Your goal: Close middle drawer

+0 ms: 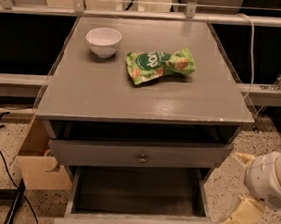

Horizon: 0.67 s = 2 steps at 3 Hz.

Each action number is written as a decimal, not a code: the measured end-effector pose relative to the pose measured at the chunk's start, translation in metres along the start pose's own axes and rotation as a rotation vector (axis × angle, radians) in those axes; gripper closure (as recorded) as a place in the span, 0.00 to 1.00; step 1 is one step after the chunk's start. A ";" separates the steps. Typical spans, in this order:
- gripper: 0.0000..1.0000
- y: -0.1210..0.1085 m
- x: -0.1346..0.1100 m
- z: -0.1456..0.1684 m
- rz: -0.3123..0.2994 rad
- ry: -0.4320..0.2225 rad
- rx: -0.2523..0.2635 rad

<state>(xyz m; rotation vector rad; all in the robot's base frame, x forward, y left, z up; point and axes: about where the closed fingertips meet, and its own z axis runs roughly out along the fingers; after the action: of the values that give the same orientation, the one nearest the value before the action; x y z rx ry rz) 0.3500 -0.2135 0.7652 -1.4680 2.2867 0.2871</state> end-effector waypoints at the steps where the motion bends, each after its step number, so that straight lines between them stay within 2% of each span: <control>1: 0.00 0.018 0.022 0.033 0.021 -0.044 -0.039; 2: 0.00 0.043 0.045 0.077 0.013 -0.080 -0.057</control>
Offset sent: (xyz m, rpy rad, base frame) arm -0.0533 0.0128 -0.1385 0.1561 0.0143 0.0050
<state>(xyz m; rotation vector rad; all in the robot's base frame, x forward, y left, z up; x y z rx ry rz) 0.3123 -0.2029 0.6739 -1.4438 2.2422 0.4106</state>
